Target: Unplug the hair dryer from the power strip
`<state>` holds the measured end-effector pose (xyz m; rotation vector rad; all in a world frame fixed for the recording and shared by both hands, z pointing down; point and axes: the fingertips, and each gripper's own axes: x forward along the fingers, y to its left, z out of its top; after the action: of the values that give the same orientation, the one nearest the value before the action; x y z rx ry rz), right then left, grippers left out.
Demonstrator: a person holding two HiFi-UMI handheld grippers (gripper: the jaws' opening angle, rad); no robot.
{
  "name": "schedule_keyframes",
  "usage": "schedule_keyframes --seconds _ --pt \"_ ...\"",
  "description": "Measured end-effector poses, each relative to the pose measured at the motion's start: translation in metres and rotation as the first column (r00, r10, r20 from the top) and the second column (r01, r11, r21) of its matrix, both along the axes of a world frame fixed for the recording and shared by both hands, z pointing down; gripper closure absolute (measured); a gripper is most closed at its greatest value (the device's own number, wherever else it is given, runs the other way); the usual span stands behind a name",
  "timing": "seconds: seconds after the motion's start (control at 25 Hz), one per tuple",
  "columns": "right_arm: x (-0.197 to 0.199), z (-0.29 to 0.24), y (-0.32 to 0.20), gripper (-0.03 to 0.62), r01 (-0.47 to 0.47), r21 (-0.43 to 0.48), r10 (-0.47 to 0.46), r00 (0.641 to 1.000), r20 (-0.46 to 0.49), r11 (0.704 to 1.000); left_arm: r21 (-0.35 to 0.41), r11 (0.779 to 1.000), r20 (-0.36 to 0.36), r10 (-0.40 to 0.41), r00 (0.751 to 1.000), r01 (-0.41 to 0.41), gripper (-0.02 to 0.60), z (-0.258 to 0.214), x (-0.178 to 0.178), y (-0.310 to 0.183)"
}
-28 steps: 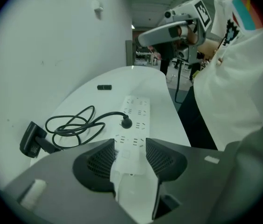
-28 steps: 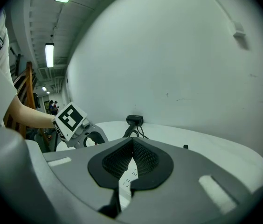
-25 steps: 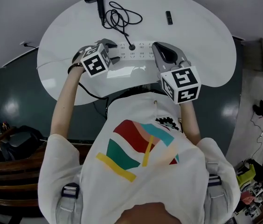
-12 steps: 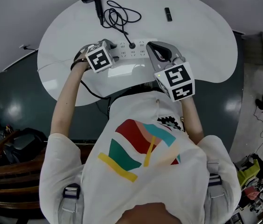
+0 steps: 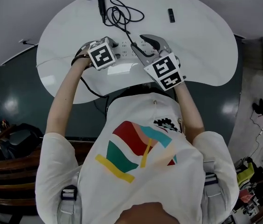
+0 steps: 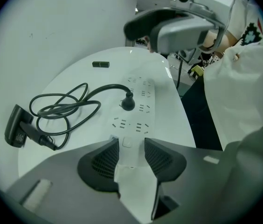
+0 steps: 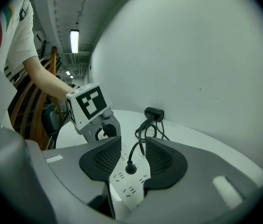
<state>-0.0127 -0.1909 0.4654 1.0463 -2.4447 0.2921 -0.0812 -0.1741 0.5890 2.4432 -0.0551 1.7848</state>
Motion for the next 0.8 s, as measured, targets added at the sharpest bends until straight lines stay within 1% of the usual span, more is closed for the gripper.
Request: schedule_keyframes --seconds 0.2,0.4,0.56,0.72,0.8 --pt "-0.012 0.048 -0.006 0.424 0.081 -0.086 -0.089 0.992 -0.09 0.993 -0.016 1.0 0.041 0.013 0.999 -0.013 0.41 0.001 0.001 0.003" --pt "-0.024 0.072 -0.011 0.425 0.129 -0.109 -0.144 0.98 -0.138 0.986 -0.013 1.0 0.083 0.012 0.996 -0.011 0.408 0.002 0.001 0.001" --pt "-0.03 0.08 -0.012 0.456 0.143 -0.117 -0.16 0.976 -0.145 0.983 -0.012 1.0 0.091 0.001 0.996 0.0 0.407 0.003 0.002 0.002" --pt "-0.033 0.087 -0.013 0.519 0.149 -0.114 -0.166 0.973 -0.162 0.982 -0.013 1.0 0.117 -0.006 0.993 0.008 0.407 0.003 0.002 0.002" --pt "-0.033 0.088 -0.013 0.522 0.152 -0.106 -0.167 0.973 -0.157 0.983 -0.016 1.0 0.129 -0.003 0.992 0.005 0.407 0.002 0.002 0.002"
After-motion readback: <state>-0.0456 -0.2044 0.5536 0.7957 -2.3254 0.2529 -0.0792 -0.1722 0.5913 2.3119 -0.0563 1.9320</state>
